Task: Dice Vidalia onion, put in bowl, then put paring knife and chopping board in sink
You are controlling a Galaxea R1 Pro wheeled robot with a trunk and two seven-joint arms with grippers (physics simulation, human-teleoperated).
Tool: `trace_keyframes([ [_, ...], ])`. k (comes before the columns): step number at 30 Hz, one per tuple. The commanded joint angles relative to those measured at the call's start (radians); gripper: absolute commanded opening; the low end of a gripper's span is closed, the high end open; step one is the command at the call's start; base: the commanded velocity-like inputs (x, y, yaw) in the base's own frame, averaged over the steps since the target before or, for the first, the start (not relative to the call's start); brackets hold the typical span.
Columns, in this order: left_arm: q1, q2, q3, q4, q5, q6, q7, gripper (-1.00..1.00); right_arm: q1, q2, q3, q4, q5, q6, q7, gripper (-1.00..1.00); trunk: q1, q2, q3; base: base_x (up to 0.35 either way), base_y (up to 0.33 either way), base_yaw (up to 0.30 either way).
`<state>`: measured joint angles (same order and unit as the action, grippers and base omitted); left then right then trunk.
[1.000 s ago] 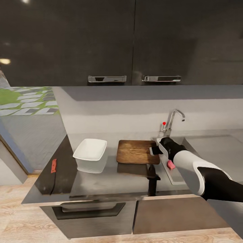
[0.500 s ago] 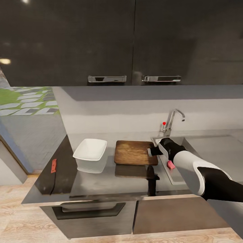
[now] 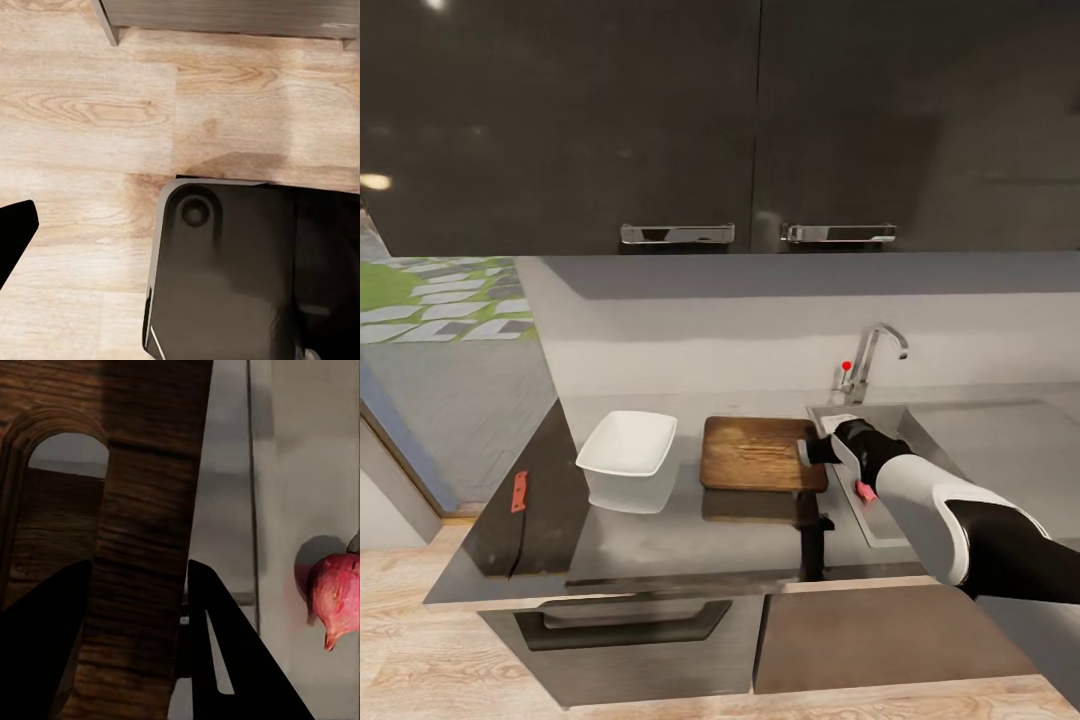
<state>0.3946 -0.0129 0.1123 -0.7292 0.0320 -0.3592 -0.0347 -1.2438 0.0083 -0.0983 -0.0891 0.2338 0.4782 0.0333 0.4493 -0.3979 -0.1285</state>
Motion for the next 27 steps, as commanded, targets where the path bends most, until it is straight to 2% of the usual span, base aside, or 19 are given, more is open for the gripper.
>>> trace_keyframes([
  [1,0.000,-0.001,0.003,-0.001,0.003,-0.001,-0.004,1.00,0.001,0.002,-0.009,0.001,0.016,-0.001,0.003,-1.00,0.001,-0.002,-0.002,0.000,0.000,0.000],
  [5,0.000,-0.001,0.003,-0.001,0.003,-0.001,-0.004,1.00,0.003,0.005,-0.004,0.008,0.083,-0.010,0.004,-1.00,0.001,-0.002,-0.002,0.000,0.000,0.000],
  [8,0.000,-0.001,0.003,-0.001,0.003,-0.001,-0.004,1.00,0.003,0.008,-0.003,0.011,0.116,-0.011,0.005,-1.00,0.001,-0.002,-0.002,0.000,0.000,0.000],
  [20,0.000,-0.001,0.003,-0.001,0.003,-0.001,-0.004,1.00,0.004,0.008,-0.003,0.014,0.129,-0.007,0.005,-1.00,0.001,-0.002,-0.002,0.000,0.000,0.000],
  [27,0.000,-0.001,0.003,-0.001,0.003,-0.001,-0.004,1.00,0.004,0.008,-0.003,0.014,0.130,-0.006,0.056,-1.00,0.001,-0.002,-0.002,0.000,0.000,0.000],
])
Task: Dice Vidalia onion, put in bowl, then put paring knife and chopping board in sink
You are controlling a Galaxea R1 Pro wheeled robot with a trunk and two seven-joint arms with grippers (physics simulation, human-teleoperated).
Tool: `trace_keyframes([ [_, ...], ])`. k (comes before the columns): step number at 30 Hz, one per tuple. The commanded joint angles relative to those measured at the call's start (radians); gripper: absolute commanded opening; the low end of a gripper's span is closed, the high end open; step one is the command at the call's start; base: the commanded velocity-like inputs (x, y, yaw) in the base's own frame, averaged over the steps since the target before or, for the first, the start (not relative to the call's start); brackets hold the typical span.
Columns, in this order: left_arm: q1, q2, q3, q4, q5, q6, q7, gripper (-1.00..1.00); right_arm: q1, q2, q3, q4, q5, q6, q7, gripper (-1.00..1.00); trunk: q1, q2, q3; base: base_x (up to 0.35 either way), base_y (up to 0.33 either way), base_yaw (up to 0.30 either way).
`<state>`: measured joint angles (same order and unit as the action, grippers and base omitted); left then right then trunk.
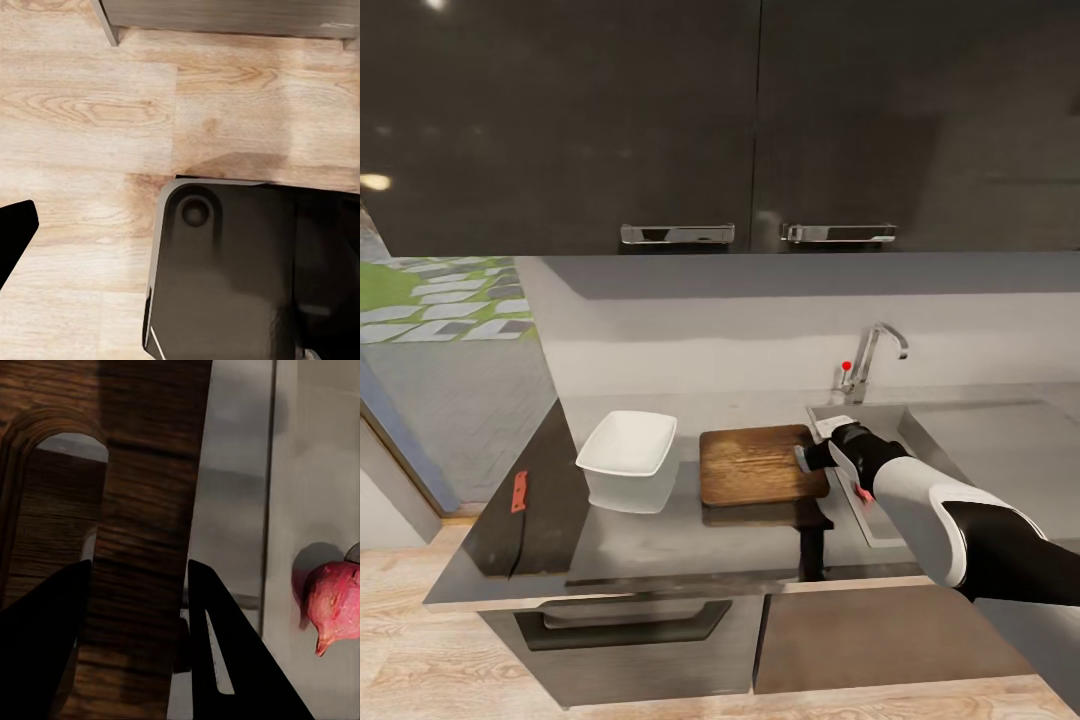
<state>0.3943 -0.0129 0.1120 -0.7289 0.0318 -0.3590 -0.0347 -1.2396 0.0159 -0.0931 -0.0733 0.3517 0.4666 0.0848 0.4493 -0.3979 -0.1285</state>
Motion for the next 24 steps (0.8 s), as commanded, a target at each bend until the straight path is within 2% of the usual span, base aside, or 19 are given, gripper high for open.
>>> trace_keyframes([
  [1,0.000,-0.001,0.003,-0.001,0.003,-0.001,-0.004,1.00,0.000,0.000,-0.008,-0.003,0.012,0.006,0.011,-1.00,0.001,-0.002,-0.002,0.000,0.000,0.000],
  [18,0.000,-0.001,0.003,-0.001,0.004,-0.001,-0.004,1.00,0.000,0.001,-0.008,-0.002,0.011,0.007,0.024,-1.00,0.001,-0.002,-0.002,0.000,0.000,0.000],
  [24,0.000,-0.001,0.003,-0.001,0.003,-0.001,-0.004,1.00,0.000,0.000,-0.008,-0.002,0.011,0.007,0.052,-1.00,0.001,-0.002,-0.002,0.000,0.000,0.000],
])
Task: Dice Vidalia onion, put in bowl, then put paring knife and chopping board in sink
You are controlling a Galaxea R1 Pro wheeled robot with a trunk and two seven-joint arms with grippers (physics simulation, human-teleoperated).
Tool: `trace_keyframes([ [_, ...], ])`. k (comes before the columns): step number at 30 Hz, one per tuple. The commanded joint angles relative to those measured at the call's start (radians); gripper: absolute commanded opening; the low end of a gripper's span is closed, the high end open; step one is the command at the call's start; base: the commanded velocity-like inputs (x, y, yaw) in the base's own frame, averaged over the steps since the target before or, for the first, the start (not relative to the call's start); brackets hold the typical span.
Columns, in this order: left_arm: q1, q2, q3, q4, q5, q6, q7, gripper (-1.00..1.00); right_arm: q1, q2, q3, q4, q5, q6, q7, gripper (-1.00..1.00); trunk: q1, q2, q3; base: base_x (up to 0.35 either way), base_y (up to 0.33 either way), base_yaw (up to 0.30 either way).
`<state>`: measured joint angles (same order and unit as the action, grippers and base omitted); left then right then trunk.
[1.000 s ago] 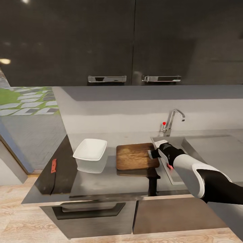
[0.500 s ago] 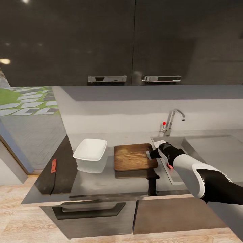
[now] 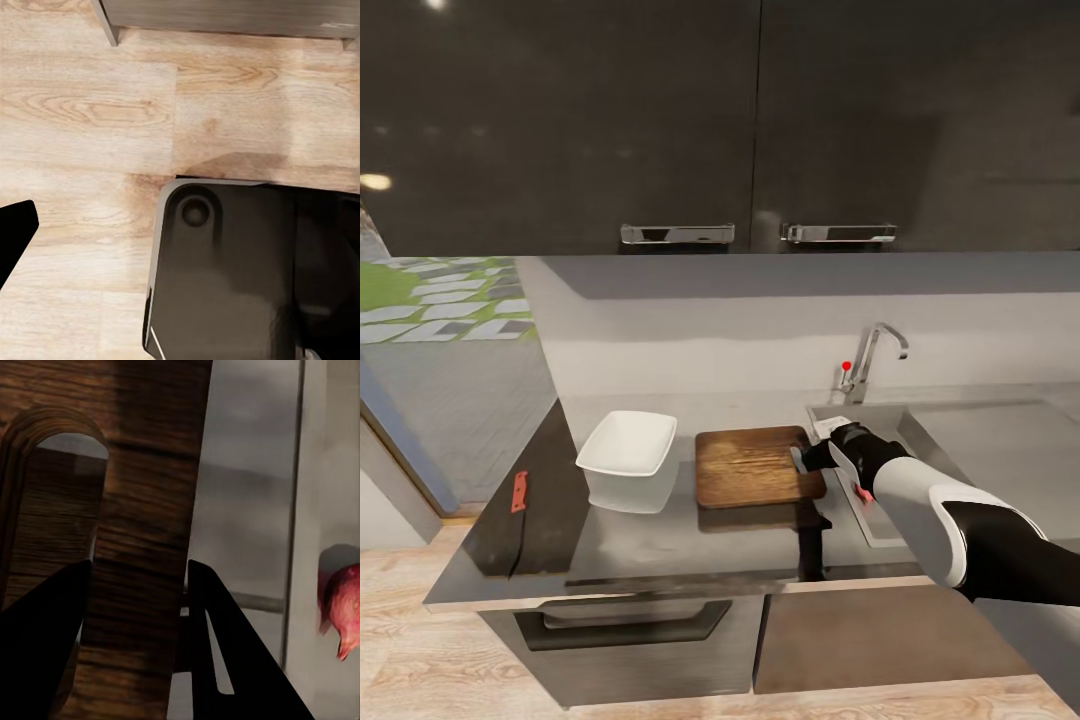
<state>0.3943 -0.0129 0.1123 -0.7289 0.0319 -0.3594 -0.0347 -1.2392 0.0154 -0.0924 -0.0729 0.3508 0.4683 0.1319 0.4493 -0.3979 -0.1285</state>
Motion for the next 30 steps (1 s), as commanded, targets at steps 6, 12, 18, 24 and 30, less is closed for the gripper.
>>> trace_keyframes([
  [6,0.000,-0.001,0.003,-0.001,0.002,0.000,-0.004,1.00,0.000,0.000,-0.009,-0.002,0.012,0.008,0.009,-1.00,0.001,-0.002,-0.002,0.000,0.000,0.000],
  [12,0.000,-0.001,0.003,-0.001,0.002,0.000,-0.004,1.00,0.000,-0.002,-0.011,-0.002,0.013,0.009,0.009,-1.00,0.001,-0.002,-0.003,0.000,0.000,0.000],
  [18,0.000,-0.001,0.003,-0.002,0.002,-0.001,-0.004,1.00,0.000,-0.004,-0.012,-0.002,0.013,0.010,0.009,-1.00,0.001,-0.002,-0.009,0.000,0.000,0.000],
  [24,0.000,0.000,0.003,-0.001,0.002,-0.001,-0.004,1.00,0.000,-0.005,-0.012,-0.002,0.013,0.010,0.008,-1.00,0.001,-0.002,-0.017,0.000,0.000,0.000],
  [30,0.000,0.000,0.003,-0.001,0.002,-0.001,-0.004,1.00,0.000,-0.004,-0.012,-0.002,0.013,0.010,0.008,-1.00,0.001,-0.002,-0.025,0.000,0.000,0.000],
])
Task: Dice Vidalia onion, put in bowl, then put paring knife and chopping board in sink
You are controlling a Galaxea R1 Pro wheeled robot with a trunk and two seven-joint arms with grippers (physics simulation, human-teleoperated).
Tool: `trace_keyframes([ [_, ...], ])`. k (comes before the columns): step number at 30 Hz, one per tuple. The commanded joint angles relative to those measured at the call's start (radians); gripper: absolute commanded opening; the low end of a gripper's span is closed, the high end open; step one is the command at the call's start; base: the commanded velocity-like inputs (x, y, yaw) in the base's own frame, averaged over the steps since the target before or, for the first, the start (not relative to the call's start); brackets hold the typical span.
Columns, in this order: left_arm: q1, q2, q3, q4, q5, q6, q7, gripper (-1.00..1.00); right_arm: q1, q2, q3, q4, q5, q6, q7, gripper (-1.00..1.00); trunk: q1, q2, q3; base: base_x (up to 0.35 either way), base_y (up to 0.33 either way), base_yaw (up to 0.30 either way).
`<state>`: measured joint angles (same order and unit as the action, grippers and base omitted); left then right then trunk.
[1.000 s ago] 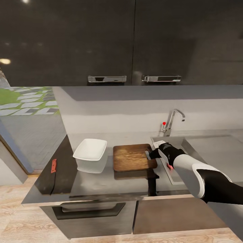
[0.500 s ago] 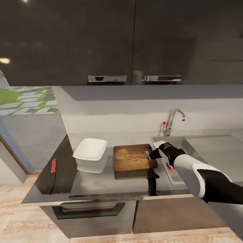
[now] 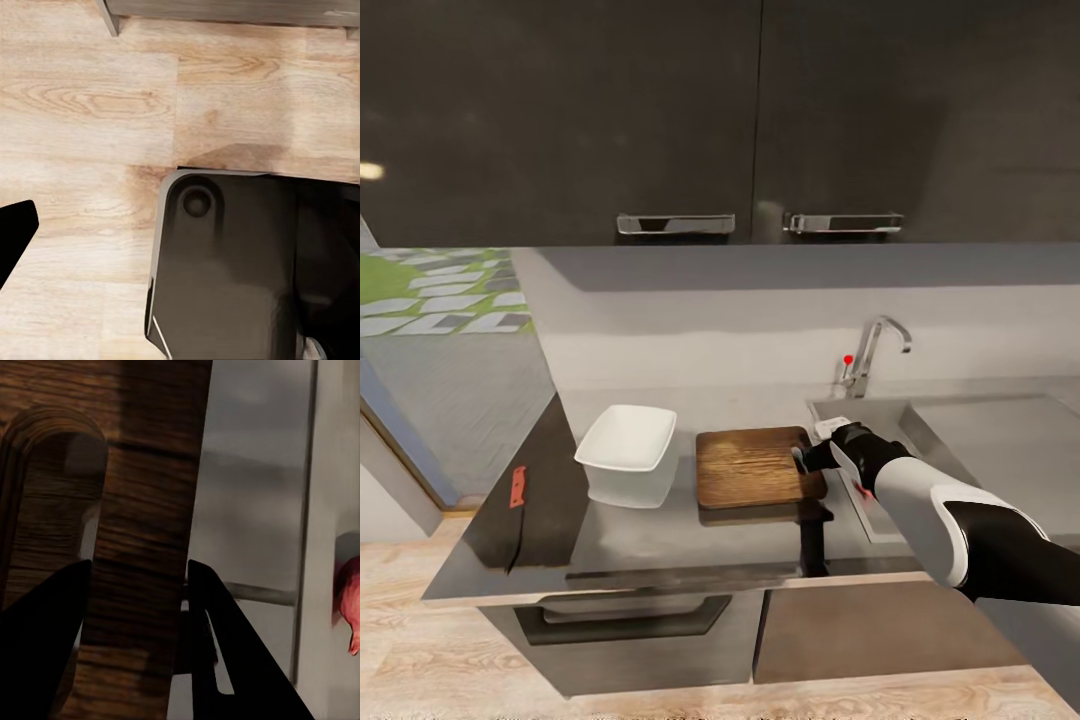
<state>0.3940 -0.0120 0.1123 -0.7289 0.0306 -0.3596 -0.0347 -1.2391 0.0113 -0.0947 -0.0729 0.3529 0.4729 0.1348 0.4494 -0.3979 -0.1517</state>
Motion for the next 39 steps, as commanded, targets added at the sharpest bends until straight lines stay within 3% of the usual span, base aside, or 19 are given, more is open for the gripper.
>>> trace_keyframes([
  [1,0.000,-0.001,0.003,-0.001,0.003,-0.001,-0.004,1.00,0.000,0.001,-0.009,-0.002,0.011,0.006,0.005,-1.00,0.001,-0.002,-0.003,0.000,0.000,0.000],
  [16,0.000,-0.001,0.003,-0.001,0.003,-0.001,-0.004,1.00,0.000,0.001,-0.010,-0.002,0.011,0.006,0.005,-1.00,0.001,-0.002,-0.023,0.000,0.000,0.000],
  [33,0.000,0.000,0.003,-0.001,0.003,0.000,-0.004,1.00,0.000,-0.004,-0.013,-0.002,0.011,0.006,0.005,-1.00,0.001,-0.002,-0.025,0.000,0.000,0.000],
  [34,0.000,-0.001,0.002,-0.001,0.003,0.000,-0.004,1.00,0.000,-0.004,-0.013,-0.002,0.011,0.006,0.005,1.00,0.001,-0.002,-0.025,0.000,0.000,0.000],
  [39,0.000,-0.001,0.003,-0.001,0.003,0.000,-0.004,1.00,0.000,-0.004,-0.013,-0.002,0.011,0.006,0.005,1.00,0.001,-0.002,-0.025,0.000,0.000,0.000],
])
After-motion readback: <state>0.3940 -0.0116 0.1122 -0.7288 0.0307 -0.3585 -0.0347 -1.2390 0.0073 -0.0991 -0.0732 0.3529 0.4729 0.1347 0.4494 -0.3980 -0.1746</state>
